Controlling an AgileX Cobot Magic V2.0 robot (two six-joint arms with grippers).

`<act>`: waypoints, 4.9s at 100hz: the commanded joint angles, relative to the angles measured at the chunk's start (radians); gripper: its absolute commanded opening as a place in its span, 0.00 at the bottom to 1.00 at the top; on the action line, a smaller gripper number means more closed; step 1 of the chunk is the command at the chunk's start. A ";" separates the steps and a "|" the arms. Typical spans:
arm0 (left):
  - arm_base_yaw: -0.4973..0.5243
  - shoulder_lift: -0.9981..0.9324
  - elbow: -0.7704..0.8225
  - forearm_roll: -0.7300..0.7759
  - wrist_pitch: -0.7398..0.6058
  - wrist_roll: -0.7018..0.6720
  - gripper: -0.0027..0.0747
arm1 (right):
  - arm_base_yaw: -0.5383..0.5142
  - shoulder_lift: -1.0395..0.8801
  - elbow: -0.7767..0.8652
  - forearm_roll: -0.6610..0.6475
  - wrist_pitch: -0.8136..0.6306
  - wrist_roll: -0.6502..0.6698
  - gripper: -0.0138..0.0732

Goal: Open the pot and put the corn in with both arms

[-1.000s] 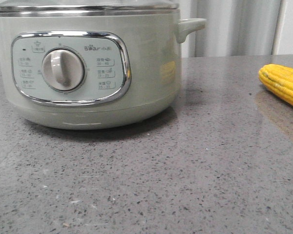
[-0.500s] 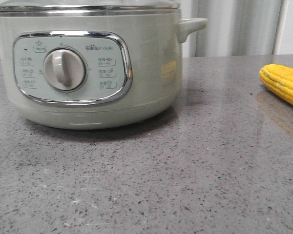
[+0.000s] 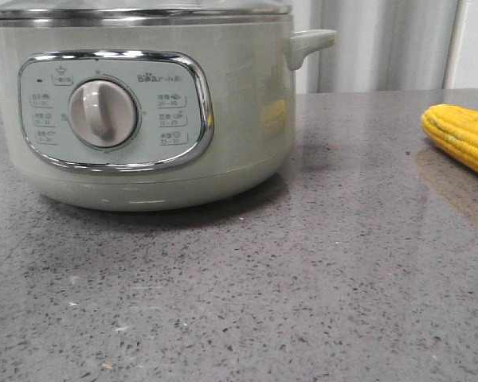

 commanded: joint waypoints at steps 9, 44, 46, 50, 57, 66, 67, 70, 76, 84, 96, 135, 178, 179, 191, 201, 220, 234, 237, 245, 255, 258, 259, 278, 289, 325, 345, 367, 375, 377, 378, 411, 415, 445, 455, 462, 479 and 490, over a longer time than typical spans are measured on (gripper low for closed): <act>-0.012 0.109 -0.135 -0.022 -0.100 -0.014 0.73 | -0.005 0.014 -0.038 -0.005 -0.085 -0.008 0.73; -0.012 0.236 -0.192 -0.029 -0.099 -0.014 0.73 | -0.005 0.014 -0.038 -0.005 -0.085 -0.008 0.73; -0.012 0.241 -0.192 -0.031 -0.099 -0.014 0.73 | -0.005 0.014 -0.038 -0.005 -0.085 -0.008 0.73; -0.012 0.245 -0.192 -0.046 -0.099 -0.014 0.73 | -0.005 0.014 -0.038 -0.005 -0.085 -0.008 0.73; -0.012 0.256 -0.192 -0.075 -0.102 -0.014 0.73 | -0.005 0.014 -0.038 -0.005 -0.085 -0.008 0.73; -0.012 0.272 -0.192 -0.090 -0.102 -0.014 0.73 | -0.005 0.014 -0.038 -0.005 -0.085 -0.008 0.73; -0.012 0.273 -0.192 -0.090 -0.102 -0.014 0.73 | -0.005 0.014 -0.038 -0.005 -0.085 -0.008 0.73; -0.012 0.275 -0.192 -0.093 -0.102 -0.014 0.73 | -0.005 0.014 -0.038 -0.005 -0.085 -0.008 0.73; -0.012 0.283 -0.192 -0.104 -0.102 -0.014 0.73 | -0.005 0.014 -0.038 -0.005 -0.085 -0.008 0.73; -0.012 0.290 -0.192 -0.119 -0.102 -0.014 0.70 | -0.005 0.014 -0.038 -0.005 -0.085 -0.008 0.73; -0.012 0.290 -0.192 -0.125 -0.102 -0.014 0.58 | -0.005 0.014 -0.038 -0.005 -0.085 -0.008 0.73; -0.012 0.274 -0.199 -0.125 -0.104 -0.014 0.26 | -0.005 0.014 -0.038 -0.005 -0.085 -0.008 0.73; -0.004 0.058 -0.275 -0.110 -0.138 0.059 0.26 | -0.005 0.014 -0.038 -0.005 -0.085 -0.008 0.73; 0.000 0.054 -0.275 -0.110 -0.138 0.068 0.26 | -0.005 0.014 -0.038 -0.005 -0.085 -0.008 0.73; 0.059 -0.023 -0.275 -0.110 -0.102 0.101 0.26 | -0.005 0.014 -0.038 -0.005 -0.085 -0.008 0.73; 0.140 -0.086 -0.266 -0.110 -0.062 0.101 0.26 | -0.005 0.014 -0.038 -0.005 -0.085 -0.008 0.73; 0.391 -0.179 -0.199 -0.110 -0.039 0.101 0.26 | -0.005 0.014 -0.038 -0.005 -0.085 -0.008 0.73; 0.580 -0.205 -0.116 -0.114 -0.039 0.101 0.26 | -0.005 0.014 -0.038 -0.005 -0.085 -0.008 0.73; 0.614 -0.205 -0.096 -0.127 -0.039 0.101 0.26 | -0.005 0.014 -0.038 -0.005 -0.085 -0.008 0.73; 0.697 -0.205 -0.032 -0.176 -0.039 0.101 0.26 | -0.003 0.014 -0.038 -0.005 -0.085 -0.008 0.73; 0.757 -0.200 0.051 -0.241 -0.045 0.101 0.26 | -0.003 0.014 -0.038 -0.005 -0.085 -0.008 0.73; 0.766 -0.199 0.074 -0.249 -0.048 0.101 0.26 | -0.003 0.014 -0.038 -0.005 -0.085 -0.008 0.73; 0.769 -0.199 0.085 -0.249 -0.048 0.101 0.26 | -0.003 0.014 -0.038 -0.005 -0.085 -0.008 0.73; 0.770 -0.171 0.237 -0.244 -0.098 0.094 0.26 | -0.003 0.014 -0.038 -0.005 -0.085 -0.008 0.73; 0.746 -0.150 0.311 -0.244 -0.175 0.093 0.26 | -0.003 0.014 -0.036 -0.005 -0.085 -0.008 0.73; 0.646 -0.022 0.357 -0.241 -0.303 0.093 0.27 | -0.003 0.014 -0.036 -0.005 -0.083 -0.008 0.73; 0.641 0.066 0.357 -0.241 -0.313 0.093 0.27 | -0.003 0.014 -0.036 -0.005 -0.077 -0.008 0.73; 0.641 0.139 0.357 -0.243 -0.309 0.093 0.27 | -0.003 0.014 -0.036 -0.005 -0.068 -0.008 0.73; 0.641 0.161 0.357 -0.243 -0.304 0.093 0.27 | -0.003 0.014 -0.036 -0.005 -0.068 -0.008 0.73; 0.641 0.165 0.357 -0.243 -0.304 0.093 0.27 | -0.003 0.014 -0.036 -0.005 -0.068 -0.008 0.73; 0.641 0.166 0.357 -0.243 -0.304 0.093 0.27 | -0.003 0.014 -0.036 -0.005 -0.068 -0.008 0.73; 0.641 0.174 0.357 -0.241 -0.303 0.093 0.49 | -0.003 0.014 -0.036 0.029 -0.068 -0.008 0.73; 0.641 0.174 0.357 -0.241 -0.302 0.093 0.50 | -0.003 0.014 -0.036 0.033 -0.068 -0.008 0.73; 0.641 0.090 0.355 -0.241 -0.304 0.093 0.71 | -0.003 0.014 -0.040 0.050 -0.073 -0.008 0.73; 0.641 0.023 0.355 -0.241 -0.302 0.095 0.74 | -0.003 0.016 -0.058 0.052 -0.079 -0.008 0.73; 0.641 -0.042 0.355 -0.241 -0.300 0.099 0.74 | -0.003 0.029 -0.081 0.052 -0.086 -0.008 0.73; 0.641 -0.217 0.355 -0.241 -0.249 0.099 0.73 | -0.003 0.134 -0.192 0.053 -0.028 -0.008 0.73; 0.632 -0.363 0.355 -0.241 -0.125 0.099 0.62 | -0.003 0.248 -0.284 0.045 0.110 -0.008 0.73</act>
